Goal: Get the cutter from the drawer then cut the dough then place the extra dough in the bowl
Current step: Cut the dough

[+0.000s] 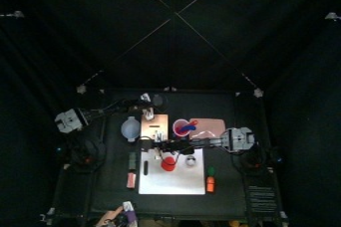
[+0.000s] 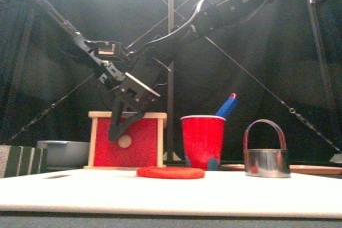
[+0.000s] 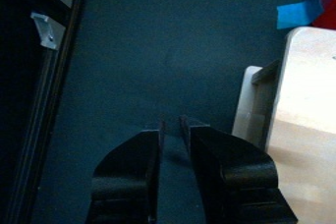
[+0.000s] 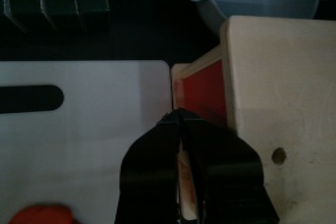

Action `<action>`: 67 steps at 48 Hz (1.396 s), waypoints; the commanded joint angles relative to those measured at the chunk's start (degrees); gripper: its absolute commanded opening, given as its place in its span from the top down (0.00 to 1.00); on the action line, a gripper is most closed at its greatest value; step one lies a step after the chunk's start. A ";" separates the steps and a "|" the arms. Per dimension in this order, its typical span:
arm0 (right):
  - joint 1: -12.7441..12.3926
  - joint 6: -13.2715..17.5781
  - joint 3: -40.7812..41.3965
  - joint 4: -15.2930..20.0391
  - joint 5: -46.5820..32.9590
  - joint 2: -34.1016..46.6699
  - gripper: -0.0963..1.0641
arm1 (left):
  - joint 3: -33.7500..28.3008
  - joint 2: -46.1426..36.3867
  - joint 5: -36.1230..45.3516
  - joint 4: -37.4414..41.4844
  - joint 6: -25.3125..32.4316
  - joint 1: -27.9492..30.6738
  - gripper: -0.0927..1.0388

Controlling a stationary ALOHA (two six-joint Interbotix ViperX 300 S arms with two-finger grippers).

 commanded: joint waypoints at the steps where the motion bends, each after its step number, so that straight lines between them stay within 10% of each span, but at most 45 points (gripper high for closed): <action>1: 1.32 0.18 -1.41 0.26 -0.18 -2.72 0.62 | -1.67 -2.11 -2.29 -0.79 -0.18 0.97 0.34; 19: 8.35 0.26 6.33 8.61 0.18 -12.22 0.62 | 2.02 -10.28 -8.96 -5.01 -0.09 0.88 0.34; 31: 8.96 0.35 16.17 17.75 0.26 -22.85 0.62 | 10.11 -17.58 -20.13 -10.11 0.00 -10.46 0.34; 47: 9.05 0.09 27.77 20.65 7.12 -35.24 0.60 | 22.94 -23.47 -44.12 -16.44 -0.09 -27.25 0.33; 67: 9.76 -0.97 35.24 20.65 13.36 -38.67 0.15 | 27.07 -21.53 -54.14 -25.14 -0.09 -40.52 0.33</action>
